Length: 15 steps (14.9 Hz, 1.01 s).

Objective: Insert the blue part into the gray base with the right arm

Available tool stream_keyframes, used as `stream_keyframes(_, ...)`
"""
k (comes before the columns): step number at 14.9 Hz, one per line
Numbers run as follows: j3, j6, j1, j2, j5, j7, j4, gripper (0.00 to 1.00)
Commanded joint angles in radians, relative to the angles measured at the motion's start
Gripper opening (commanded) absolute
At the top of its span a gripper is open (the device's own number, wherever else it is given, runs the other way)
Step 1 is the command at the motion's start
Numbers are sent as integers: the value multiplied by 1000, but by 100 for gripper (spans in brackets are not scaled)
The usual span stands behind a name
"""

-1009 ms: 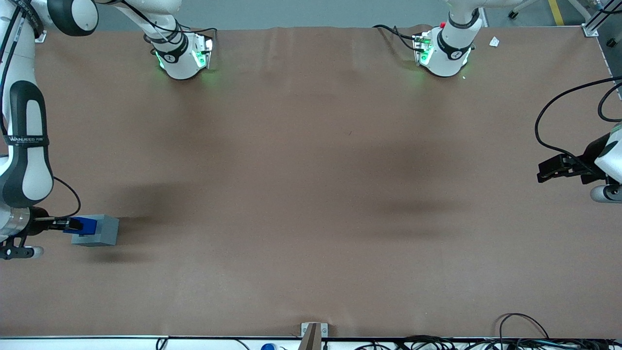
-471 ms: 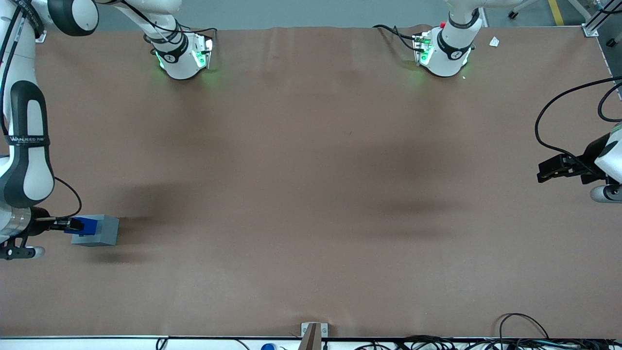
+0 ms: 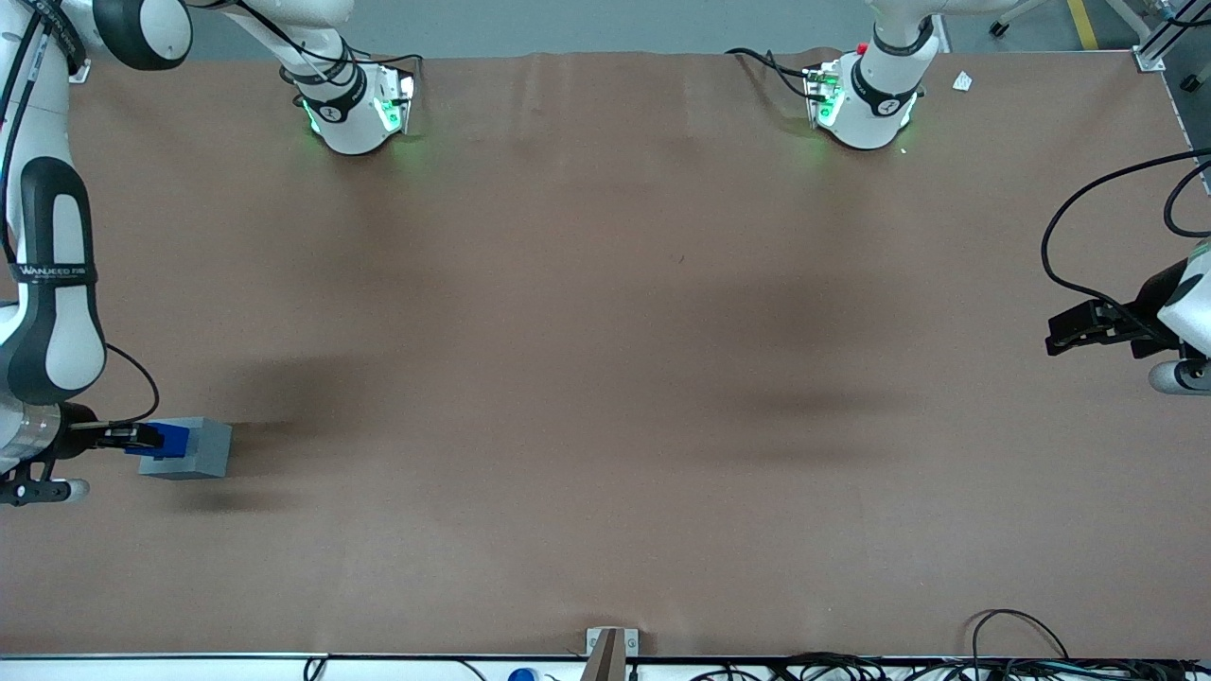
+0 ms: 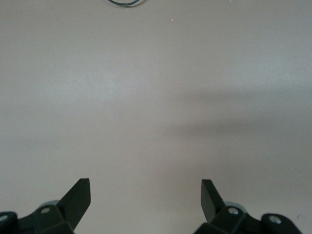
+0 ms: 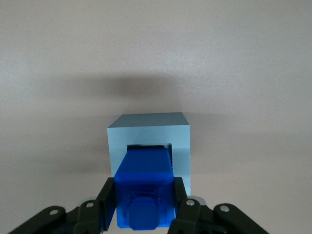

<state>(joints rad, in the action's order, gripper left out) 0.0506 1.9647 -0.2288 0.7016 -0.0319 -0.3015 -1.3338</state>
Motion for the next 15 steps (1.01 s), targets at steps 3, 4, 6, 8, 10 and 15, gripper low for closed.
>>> stream_keyframes(3, -8, 9, -6, 22, -11, -19, 5, 17)
stream_keyframes(4, -8, 13, -6, 24, -13, -18, 5, 17)
stream_keyframes(6, -8, 14, -6, 29, -11, -18, 5, 17)
stream_keyframes(8, -8, 23, -7, 29, -11, -18, 5, 17)
stream_keyframes(10, -8, 23, -9, 29, -11, -18, 5, 17)
stream_keyframes(15, -8, 42, -11, 29, -14, -10, -5, 9)
